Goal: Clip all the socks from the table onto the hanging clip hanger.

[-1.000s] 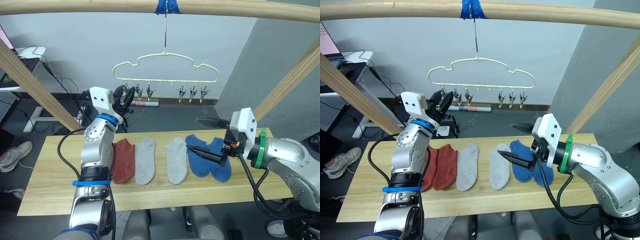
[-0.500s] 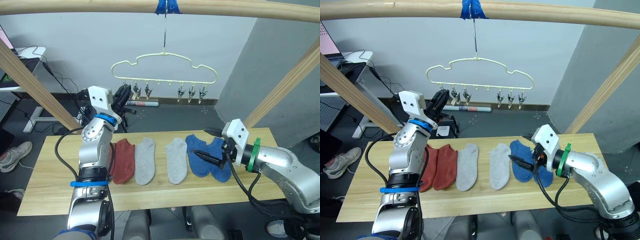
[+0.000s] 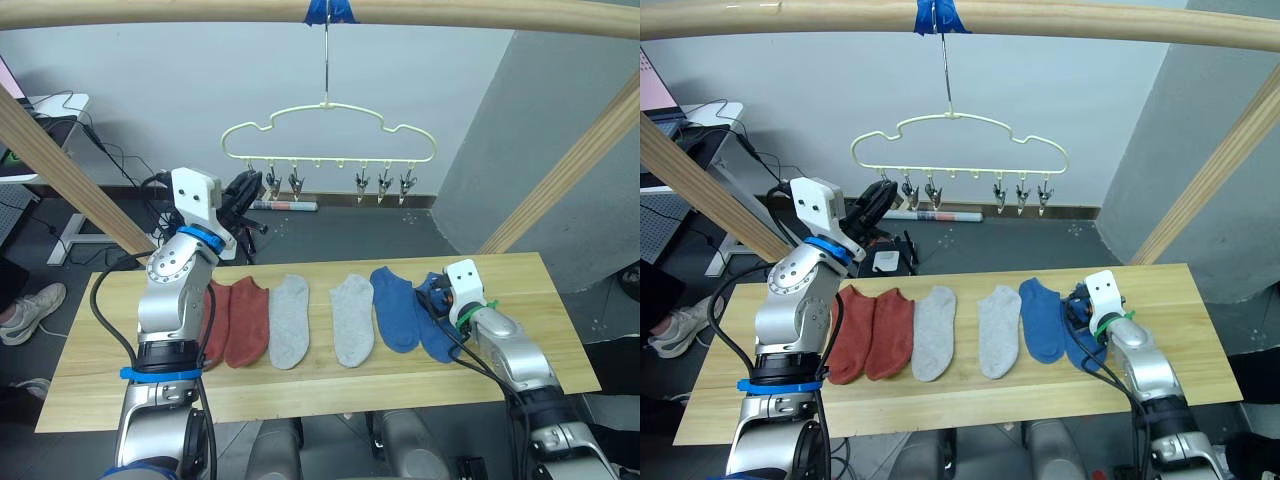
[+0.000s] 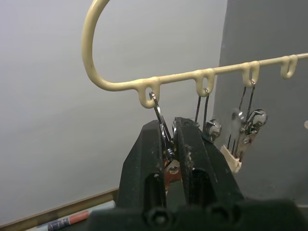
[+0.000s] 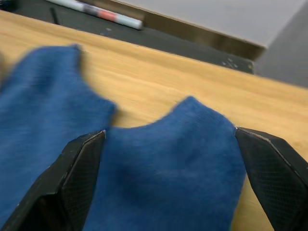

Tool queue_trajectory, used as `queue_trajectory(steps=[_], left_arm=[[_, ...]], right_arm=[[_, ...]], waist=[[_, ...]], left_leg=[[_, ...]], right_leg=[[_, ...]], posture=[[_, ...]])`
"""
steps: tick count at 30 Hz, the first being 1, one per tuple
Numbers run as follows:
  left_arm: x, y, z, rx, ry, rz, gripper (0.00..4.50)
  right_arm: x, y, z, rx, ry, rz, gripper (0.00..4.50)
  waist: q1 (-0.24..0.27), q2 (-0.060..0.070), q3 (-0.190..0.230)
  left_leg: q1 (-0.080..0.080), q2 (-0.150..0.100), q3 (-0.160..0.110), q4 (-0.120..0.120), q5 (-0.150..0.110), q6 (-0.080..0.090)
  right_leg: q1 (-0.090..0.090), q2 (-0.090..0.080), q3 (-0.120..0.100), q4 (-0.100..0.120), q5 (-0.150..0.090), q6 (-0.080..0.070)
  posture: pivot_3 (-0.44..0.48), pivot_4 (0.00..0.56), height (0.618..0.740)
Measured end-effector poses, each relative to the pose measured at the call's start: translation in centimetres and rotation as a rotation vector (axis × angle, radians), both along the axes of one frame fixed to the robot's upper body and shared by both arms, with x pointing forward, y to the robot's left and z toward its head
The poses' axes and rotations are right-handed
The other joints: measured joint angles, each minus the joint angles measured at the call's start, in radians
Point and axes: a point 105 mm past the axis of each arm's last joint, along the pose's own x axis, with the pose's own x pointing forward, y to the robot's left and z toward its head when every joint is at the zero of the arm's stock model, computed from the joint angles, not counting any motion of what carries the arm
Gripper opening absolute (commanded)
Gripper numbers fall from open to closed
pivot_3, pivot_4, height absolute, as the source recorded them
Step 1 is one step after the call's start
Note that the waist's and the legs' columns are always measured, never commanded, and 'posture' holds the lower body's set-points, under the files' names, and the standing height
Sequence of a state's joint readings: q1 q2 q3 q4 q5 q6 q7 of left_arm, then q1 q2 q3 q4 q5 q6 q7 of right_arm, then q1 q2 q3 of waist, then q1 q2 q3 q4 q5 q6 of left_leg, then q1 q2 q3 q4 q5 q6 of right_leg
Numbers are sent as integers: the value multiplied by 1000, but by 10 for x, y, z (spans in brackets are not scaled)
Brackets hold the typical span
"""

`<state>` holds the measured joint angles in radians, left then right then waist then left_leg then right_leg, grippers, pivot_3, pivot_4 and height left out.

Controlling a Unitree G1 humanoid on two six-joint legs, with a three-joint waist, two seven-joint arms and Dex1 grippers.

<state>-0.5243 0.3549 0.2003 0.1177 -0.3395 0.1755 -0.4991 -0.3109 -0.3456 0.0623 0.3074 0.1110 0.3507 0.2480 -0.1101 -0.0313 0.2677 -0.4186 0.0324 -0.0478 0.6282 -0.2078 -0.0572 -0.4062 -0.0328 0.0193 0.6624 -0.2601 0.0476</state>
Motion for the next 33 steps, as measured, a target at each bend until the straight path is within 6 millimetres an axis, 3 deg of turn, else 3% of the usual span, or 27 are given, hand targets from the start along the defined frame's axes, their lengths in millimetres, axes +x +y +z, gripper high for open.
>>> queue_trajectory(steps=[3,6,17,20,24,28,31,33], left_arm=[[-1,0,0,3,11,-11,66],[-1,0,-1,4,25,-19,66],[-5,-7,0,-35,78,-103,66],[-7,-10,1,-55,97,-133,66],[-9,-12,-1,-82,136,-166,66],[-11,-15,-2,-107,174,-203,66],[-13,-18,-2,-119,189,-221,66],[-14,-19,-1,-124,195,-231,66]], right_arm=[[7,-7,-8,17,16,-39,4500],[12,-11,-8,42,24,-57,3890],[8,-1,-12,71,29,-25,93],[4,6,-7,36,7,48,0],[1,39,27,-58,-108,275,0],[-5,103,76,-114,-276,556,0],[-12,153,96,-102,-350,694,0],[-14,174,104,-99,-378,744,0]], waist=[[4,1,1],[6,1,1],[16,1,1],[18,1,2],[12,5,5],[-2,5,5],[-2,5,5],[-2,5,5]], left_leg=[[0,0,0,0,0,0],[0,0,0,0,0,0],[1,0,0,1,0,0],[0,0,0,1,0,0],[0,0,0,0,0,0],[0,2,-1,0,0,0],[0,4,-2,0,0,0],[0,4,-1,0,0,0]], right_leg=[[0,0,0,0,0,-1],[0,0,0,0,0,0],[1,0,0,1,0,0],[0,0,0,0,0,0],[-1,0,1,1,0,1],[-1,3,0,1,0,1],[-1,4,-1,1,0,0],[-1,4,0,1,0,0]], posture=[[-151,285,740],[-150,281,740],[-167,276,740],[-175,278,740],[-187,279,740],[-192,276,740],[-191,271,740],[-190,270,740]])
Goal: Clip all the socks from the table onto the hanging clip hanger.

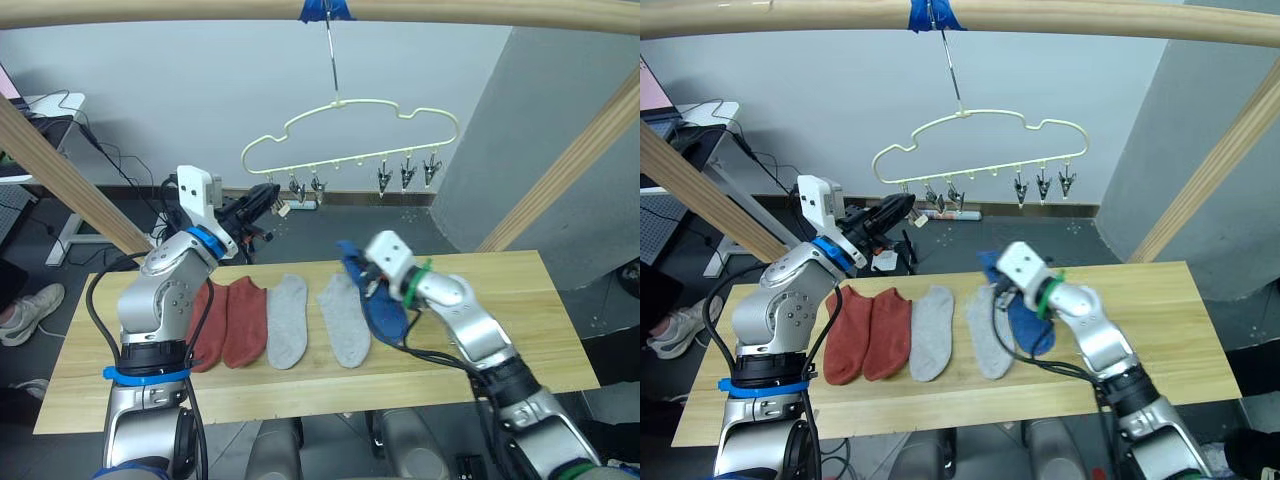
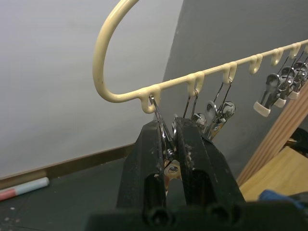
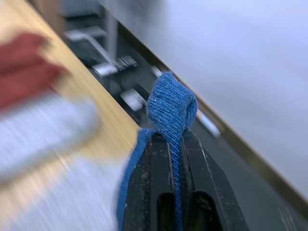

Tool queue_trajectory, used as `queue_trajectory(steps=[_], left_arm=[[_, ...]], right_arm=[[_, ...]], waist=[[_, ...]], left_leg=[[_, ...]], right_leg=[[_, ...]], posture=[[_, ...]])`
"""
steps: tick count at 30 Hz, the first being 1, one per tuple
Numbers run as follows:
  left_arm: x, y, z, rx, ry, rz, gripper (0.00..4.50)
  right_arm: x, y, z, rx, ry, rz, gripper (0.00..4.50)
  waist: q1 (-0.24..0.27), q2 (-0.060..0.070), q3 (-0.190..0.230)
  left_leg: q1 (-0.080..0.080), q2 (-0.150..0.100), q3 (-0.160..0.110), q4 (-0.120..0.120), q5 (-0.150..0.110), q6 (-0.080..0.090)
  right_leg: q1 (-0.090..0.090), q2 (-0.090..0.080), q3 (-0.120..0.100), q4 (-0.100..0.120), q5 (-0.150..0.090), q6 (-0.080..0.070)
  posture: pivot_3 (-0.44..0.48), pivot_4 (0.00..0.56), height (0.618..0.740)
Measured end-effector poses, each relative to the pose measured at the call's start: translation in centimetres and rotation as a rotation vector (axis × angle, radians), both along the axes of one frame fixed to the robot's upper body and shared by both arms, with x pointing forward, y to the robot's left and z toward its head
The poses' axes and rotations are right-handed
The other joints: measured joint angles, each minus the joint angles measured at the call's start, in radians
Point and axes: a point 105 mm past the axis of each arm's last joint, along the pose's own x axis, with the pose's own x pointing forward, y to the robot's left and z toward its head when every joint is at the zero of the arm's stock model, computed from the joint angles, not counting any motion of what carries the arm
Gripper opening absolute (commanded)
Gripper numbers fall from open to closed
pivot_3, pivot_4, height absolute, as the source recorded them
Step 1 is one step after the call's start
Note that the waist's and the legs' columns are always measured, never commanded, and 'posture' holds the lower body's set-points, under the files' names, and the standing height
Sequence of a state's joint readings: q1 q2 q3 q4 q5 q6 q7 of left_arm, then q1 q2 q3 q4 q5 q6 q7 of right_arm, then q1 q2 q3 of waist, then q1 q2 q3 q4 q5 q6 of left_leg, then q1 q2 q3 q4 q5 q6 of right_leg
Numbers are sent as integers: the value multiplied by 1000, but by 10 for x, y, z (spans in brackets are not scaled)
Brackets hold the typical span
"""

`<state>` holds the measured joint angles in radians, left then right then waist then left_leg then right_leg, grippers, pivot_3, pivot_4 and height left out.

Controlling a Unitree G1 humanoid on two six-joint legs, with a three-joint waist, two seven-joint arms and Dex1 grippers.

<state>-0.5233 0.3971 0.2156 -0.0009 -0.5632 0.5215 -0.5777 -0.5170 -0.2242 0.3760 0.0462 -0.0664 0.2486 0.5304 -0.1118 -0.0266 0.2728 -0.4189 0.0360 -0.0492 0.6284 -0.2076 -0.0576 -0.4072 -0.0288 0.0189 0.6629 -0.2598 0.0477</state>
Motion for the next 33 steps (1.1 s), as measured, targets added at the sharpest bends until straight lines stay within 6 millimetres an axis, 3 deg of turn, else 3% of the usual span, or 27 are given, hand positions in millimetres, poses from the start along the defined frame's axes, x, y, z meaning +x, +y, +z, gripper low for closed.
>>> queue_trajectory(steps=[6,13,21,33], left_arm=[[-2,-1,3,-16,1,-12,66],[-5,-3,2,-15,9,-21,66],[-6,-3,1,-18,12,-19,66],[-9,-4,1,-36,24,-24,66]], right_arm=[[5,34,9,23,-5,45,0],[8,53,10,79,0,60,0],[12,59,31,161,-68,50,0],[15,68,35,206,-68,40,0]], waist=[[14,0,0],[14,0,0],[15,0,0],[15,0,0]], left_leg=[[-1,-1,0,0,0,0],[-1,-1,0,0,0,0],[-1,-1,0,0,0,0],[-1,-1,0,0,0,0]], right_leg=[[0,-1,-1,0,3,-4],[-1,-1,-1,0,3,-5],[-1,-1,-1,0,3,-5],[-1,-1,0,0,3,-5]], posture=[[-176,260,740],[-169,254,740],[-167,250,740],[-167,247,740]])
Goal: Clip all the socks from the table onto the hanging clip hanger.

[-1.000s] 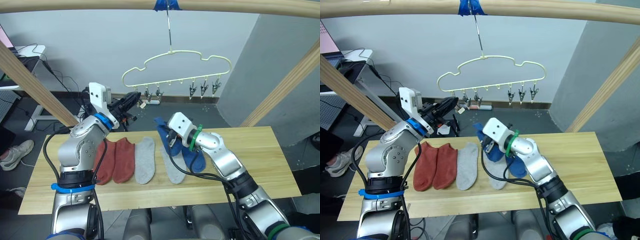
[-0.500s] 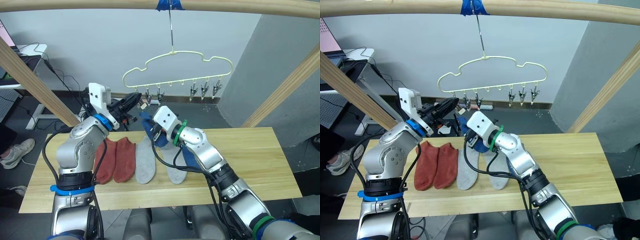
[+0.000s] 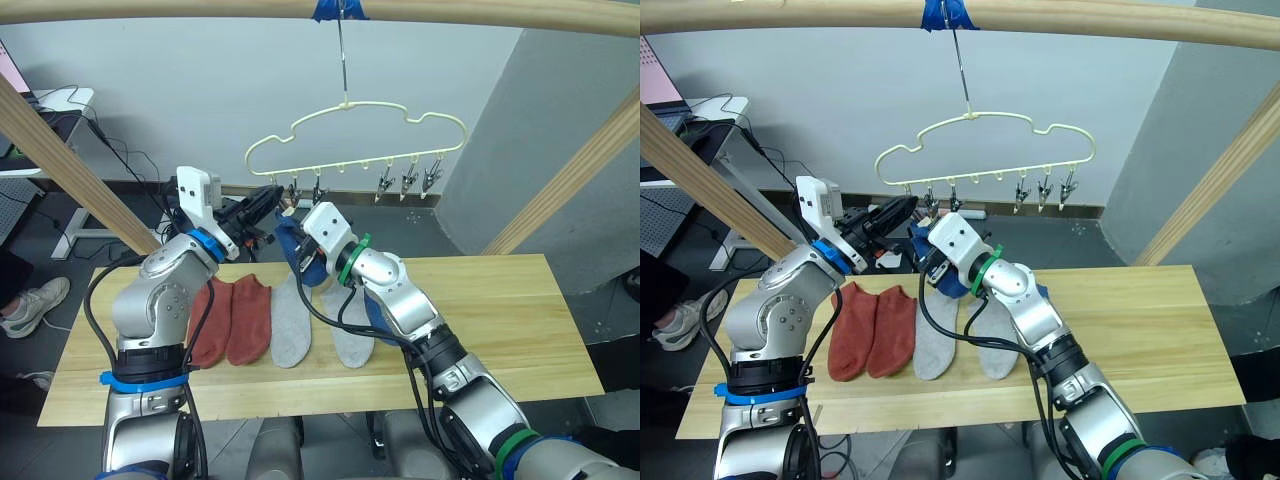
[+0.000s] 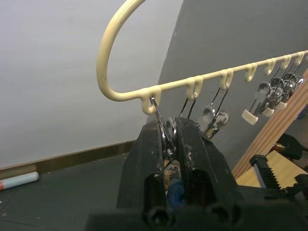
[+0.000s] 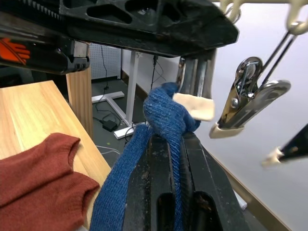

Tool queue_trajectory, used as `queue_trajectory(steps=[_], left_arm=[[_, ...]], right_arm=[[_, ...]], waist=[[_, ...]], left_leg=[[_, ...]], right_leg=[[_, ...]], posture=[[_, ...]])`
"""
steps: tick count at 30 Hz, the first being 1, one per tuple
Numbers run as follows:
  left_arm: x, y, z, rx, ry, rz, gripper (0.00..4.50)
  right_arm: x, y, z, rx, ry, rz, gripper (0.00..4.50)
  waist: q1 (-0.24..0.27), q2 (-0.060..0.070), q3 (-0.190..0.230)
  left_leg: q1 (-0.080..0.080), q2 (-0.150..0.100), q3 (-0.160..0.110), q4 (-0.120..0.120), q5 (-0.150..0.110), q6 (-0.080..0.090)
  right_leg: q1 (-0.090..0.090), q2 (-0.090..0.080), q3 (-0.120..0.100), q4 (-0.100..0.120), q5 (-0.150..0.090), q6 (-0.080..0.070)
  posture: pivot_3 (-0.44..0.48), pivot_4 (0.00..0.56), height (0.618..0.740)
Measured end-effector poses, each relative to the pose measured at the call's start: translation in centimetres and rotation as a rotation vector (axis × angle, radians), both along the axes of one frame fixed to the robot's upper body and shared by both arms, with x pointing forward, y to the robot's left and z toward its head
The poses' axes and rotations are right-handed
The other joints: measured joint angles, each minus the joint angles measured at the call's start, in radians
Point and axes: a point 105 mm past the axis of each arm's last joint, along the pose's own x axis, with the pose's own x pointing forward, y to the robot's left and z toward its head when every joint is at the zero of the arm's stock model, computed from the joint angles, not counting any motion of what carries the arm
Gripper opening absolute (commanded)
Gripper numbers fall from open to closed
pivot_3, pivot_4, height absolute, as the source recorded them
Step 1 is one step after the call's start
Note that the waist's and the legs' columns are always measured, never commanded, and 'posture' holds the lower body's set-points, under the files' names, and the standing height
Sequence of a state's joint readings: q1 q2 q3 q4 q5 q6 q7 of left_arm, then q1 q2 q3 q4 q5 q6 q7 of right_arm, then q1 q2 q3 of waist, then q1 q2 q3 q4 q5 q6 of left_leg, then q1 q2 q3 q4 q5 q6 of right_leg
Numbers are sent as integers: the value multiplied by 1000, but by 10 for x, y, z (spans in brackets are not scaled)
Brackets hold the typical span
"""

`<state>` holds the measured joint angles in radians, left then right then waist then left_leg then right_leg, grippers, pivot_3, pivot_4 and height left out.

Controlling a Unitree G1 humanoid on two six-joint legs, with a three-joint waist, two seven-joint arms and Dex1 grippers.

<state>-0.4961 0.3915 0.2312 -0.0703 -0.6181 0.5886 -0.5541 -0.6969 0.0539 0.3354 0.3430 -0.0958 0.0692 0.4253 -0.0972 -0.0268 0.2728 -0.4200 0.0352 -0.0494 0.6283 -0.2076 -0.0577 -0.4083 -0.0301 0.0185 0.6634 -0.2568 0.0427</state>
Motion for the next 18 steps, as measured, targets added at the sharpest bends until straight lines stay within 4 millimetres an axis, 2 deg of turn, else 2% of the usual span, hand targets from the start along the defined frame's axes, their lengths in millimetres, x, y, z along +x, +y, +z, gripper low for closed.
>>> queue_trajectory(steps=[2,7,12,18], left_arm=[[-1,0,-1,-6,7,-2,66],[-3,1,-1,-21,25,0,1692],[-5,2,-13,-24,78,-8,3198],[-9,7,-17,3,101,-6,3198]], right_arm=[[1,1,0,4,-2,-5,0],[3,2,0,5,-3,-9,0],[3,6,14,44,-41,-2,0],[1,9,14,45,-34,15,0]], waist=[[0,0,0],[0,0,0],[-1,0,0],[1,0,0]], left_leg=[[0,0,0,0,0,0],[0,0,0,0,0,0],[0,0,0,0,0,0],[0,0,0,0,0,0]], right_leg=[[0,0,0,0,0,0],[0,0,0,1,0,0],[0,0,0,1,0,0],[0,0,0,1,0,0]], posture=[[-167,247,740],[-161,245,740],[-162,243,740],[-152,241,740]])
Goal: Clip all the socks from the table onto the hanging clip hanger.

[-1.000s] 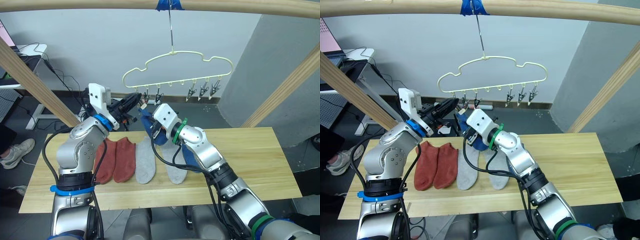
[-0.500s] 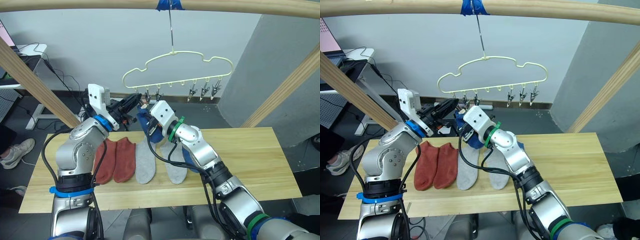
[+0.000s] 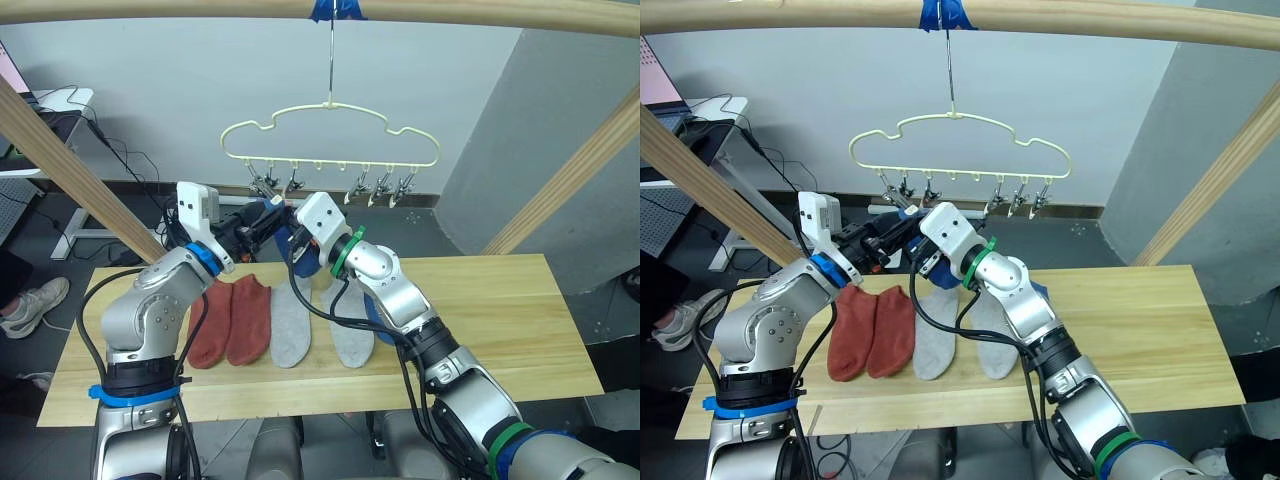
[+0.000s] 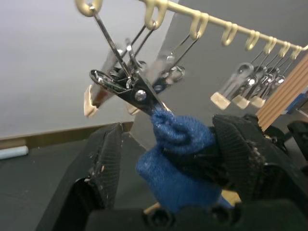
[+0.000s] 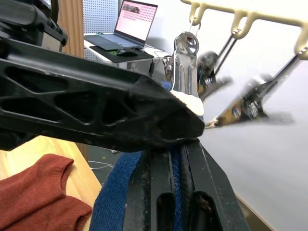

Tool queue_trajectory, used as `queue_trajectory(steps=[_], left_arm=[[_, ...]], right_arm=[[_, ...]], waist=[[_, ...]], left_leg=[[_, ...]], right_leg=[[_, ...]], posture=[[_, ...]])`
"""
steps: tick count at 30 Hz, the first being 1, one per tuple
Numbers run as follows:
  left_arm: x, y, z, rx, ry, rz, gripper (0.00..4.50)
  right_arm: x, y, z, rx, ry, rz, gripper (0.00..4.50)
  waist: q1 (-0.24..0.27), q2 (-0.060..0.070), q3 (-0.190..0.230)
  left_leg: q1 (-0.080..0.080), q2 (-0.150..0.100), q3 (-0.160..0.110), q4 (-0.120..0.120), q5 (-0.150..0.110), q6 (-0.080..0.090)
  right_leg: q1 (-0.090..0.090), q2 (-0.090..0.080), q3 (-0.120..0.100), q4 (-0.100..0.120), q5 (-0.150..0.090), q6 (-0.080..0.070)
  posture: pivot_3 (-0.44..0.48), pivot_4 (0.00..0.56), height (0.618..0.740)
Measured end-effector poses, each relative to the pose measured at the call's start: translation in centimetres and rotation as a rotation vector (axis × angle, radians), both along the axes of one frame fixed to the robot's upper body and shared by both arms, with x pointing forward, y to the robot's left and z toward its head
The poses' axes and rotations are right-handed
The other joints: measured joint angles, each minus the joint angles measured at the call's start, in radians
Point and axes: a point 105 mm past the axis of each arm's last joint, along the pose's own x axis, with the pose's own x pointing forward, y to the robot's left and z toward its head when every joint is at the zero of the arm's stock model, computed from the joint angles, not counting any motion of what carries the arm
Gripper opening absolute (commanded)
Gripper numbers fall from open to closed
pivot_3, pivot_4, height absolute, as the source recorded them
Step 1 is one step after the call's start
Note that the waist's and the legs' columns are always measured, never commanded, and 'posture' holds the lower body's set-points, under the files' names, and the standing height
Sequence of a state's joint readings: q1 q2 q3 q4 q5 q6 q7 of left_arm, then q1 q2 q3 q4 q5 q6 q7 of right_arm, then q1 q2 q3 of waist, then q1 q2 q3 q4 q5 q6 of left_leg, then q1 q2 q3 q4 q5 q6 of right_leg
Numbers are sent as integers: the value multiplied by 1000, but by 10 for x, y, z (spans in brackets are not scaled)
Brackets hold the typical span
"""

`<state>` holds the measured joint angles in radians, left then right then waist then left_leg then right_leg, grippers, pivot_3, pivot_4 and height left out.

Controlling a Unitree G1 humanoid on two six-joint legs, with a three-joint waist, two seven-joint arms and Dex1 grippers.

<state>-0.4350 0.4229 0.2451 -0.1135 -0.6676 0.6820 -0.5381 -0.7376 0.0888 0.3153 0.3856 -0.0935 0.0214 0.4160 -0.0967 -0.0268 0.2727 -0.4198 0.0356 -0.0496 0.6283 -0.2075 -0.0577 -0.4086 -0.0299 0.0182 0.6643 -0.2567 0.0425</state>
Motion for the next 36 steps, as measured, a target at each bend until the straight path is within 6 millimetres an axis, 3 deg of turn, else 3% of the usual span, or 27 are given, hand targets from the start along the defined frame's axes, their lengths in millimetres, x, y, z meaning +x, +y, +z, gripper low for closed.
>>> queue_trajectory(steps=[1,4,8,16,24,28,36], left_arm=[[0,1,0,4,0,2,3198],[-1,4,-1,13,0,14,3248],[-1,8,-2,41,-17,38,3248],[-5,12,-2,140,-126,118,3248],[-6,-20,-7,188,-272,180,3248],[0,-25,-6,185,-317,244,3248],[8,-36,-14,166,-315,275,3248]], right_arm=[[-1,1,0,-2,2,6,0],[-2,2,-2,-8,16,26,722],[-6,3,-11,-41,53,52,2114],[-36,-25,-30,-238,71,166,2114],[-63,-80,0,-235,91,178,2114],[-75,-111,17,-220,117,164,2114],[-86,-141,27,-215,171,107,2114]], waist=[[0,0,0],[0,0,0],[1,0,0],[10,0,0],[11,0,0],[7,0,0],[-13,0,0]], left_leg=[[0,0,0,0,0,0],[0,0,0,0,0,0],[0,0,0,0,0,0],[0,0,0,0,0,0],[-1,0,0,1,0,0],[-1,0,1,1,0,0],[-1,0,1,1,0,0]], right_leg=[[0,0,0,0,0,0],[0,0,0,0,0,0],[0,0,0,0,0,0],[0,0,0,0,0,0],[0,0,0,0,0,0],[0,0,0,-1,0,1],[0,0,1,-1,-3,4]], posture=[[-150,241,740],[-149,241,740],[-151,239,740],[-171,240,740],[-214,248,740],[-240,252,740],[-272,258,740]])
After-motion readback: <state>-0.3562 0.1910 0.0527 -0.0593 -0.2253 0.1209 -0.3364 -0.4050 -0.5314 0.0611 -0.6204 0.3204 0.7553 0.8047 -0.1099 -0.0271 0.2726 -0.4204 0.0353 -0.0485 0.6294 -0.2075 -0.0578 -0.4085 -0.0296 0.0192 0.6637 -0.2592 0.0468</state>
